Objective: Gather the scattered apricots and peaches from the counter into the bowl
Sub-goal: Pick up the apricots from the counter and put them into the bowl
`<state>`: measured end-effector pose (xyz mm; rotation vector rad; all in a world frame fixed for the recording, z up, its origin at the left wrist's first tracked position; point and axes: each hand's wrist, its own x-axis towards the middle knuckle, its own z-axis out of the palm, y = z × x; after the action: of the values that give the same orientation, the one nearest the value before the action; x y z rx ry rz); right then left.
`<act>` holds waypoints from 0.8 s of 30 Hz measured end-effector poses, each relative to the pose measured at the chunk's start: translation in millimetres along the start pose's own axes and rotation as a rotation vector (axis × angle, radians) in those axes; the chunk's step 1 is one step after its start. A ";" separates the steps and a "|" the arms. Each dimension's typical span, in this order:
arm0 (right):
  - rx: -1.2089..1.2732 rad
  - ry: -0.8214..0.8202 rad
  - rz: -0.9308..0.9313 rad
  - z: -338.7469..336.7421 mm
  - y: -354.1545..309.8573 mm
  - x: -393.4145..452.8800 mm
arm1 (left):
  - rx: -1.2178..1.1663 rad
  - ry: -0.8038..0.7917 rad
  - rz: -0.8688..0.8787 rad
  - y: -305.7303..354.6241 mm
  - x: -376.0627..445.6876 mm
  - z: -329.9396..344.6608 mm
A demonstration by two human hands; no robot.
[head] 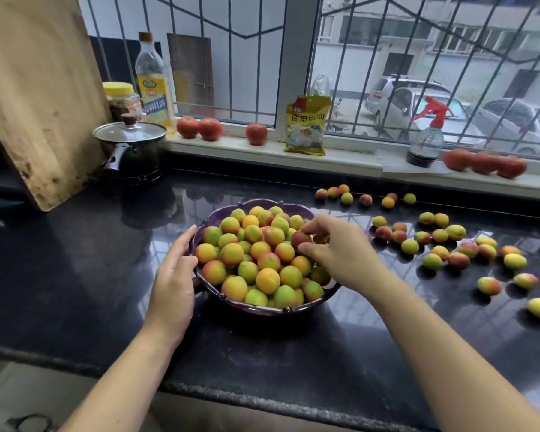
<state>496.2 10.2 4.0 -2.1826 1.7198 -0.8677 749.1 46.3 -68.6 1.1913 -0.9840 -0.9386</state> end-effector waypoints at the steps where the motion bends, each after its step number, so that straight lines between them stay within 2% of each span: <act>1: 0.011 0.000 0.002 0.1 1.2 -0.6 | 0.001 -0.004 0.002 -0.2 0.3 0.0; 5: 0.129 0.005 -0.028 -0.9 14.0 -3.2 | -0.010 0.002 0.008 -1.5 0.8 -0.8; 9: 0.267 0.333 0.073 -19.2 46.5 9.5 | -0.014 0.007 0.021 -1.5 1.1 1.1; 13: -0.007 0.537 0.293 -12.5 109.0 15.7 | -0.005 0.016 0.034 -1.6 1.7 2.2; 19: -0.220 0.540 0.393 2.0 146.1 8.2 | 0.015 0.020 0.047 -5.1 3.6 1.0; 24: -0.408 0.373 0.494 5.1 161.4 16.6 | 0.036 0.021 0.043 -2.8 2.1 1.1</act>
<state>371.3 -52.2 -78.7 -1.7231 2.6667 -0.8828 748.5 43.6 -71.0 1.2033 -1.0091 -0.8764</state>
